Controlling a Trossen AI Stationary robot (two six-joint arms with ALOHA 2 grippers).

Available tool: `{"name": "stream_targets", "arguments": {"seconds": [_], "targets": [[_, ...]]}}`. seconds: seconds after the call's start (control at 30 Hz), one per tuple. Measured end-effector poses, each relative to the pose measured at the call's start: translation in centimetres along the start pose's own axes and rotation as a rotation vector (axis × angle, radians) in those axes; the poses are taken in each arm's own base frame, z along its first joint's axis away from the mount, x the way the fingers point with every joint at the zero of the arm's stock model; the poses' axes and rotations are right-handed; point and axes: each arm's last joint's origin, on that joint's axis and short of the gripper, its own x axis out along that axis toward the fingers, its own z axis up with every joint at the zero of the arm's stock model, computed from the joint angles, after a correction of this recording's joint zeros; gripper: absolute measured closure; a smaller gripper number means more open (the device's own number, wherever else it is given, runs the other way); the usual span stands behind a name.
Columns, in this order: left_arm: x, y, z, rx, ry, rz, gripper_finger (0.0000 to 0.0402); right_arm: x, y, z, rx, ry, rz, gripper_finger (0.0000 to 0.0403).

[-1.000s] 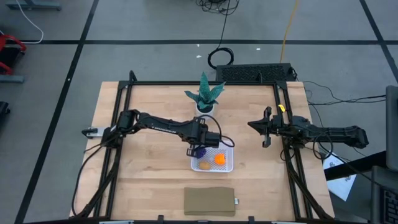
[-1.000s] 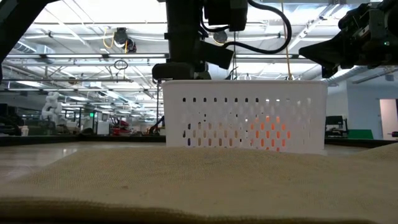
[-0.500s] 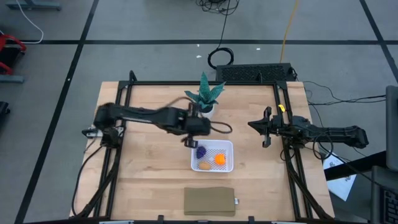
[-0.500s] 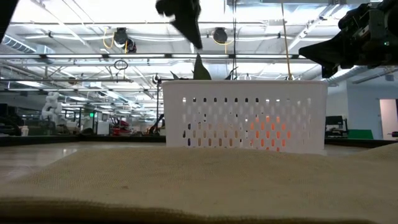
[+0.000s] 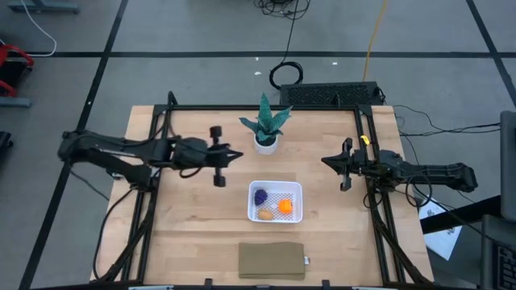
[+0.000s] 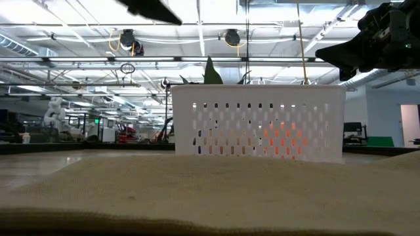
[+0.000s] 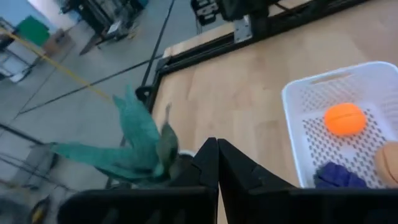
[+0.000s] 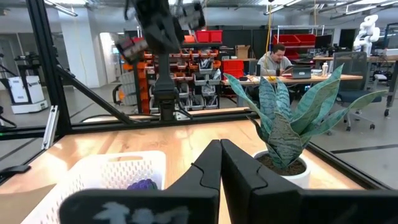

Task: Pick and placing Produce into tupperware
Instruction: Return to Home Position

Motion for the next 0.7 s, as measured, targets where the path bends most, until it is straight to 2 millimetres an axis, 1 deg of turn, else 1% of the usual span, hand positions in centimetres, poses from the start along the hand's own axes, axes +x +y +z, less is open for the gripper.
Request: {"name": "stream_targets", "arguments": {"seconds": [0.1,0.17,0.27,0.33,0.4,0.53,0.6,0.7], "targets": [[0.1,-0.4,-3.4,-0.083,-0.039,0.009,0.0401,0.0,0.0,0.0,0.001,0.000,0.000,0.0403],[0.3,-0.5,-5.4,-0.150,-0.035,0.016,0.0401,0.0,0.0,0.0,0.007,0.000,0.000,0.0403],[0.5,-0.8,-7.6,-0.142,-0.015,-0.011,0.0401,0.0,0.0,0.0,0.015,-0.001,0.000,0.0403],[0.1,-1.2,-8.4,-0.119,-0.024,-0.043,0.0401,0.0,0.0,0.0,0.018,-0.003,0.000,0.0403],[-0.9,-1.3,-8.7,-0.109,-0.066,-0.055,0.0401,0.0,0.0,0.1,0.019,-0.005,0.000,0.0403],[-3.7,-1.1,-9.7,-0.114,-0.181,-0.037,0.0401,0.0,0.0,0.2,0.020,-0.016,0.000,0.0403],[-4.9,-1.2,-10.9,-0.128,-0.243,-0.033,0.0401,0.0,0.0,0.2,0.020,-0.017,0.001,0.0403],[-6.0,-1.8,-13.0,-0.137,-0.326,-0.109,0.0401,0.0,0.0,0.2,0.020,-0.017,0.000,0.0403]]}}
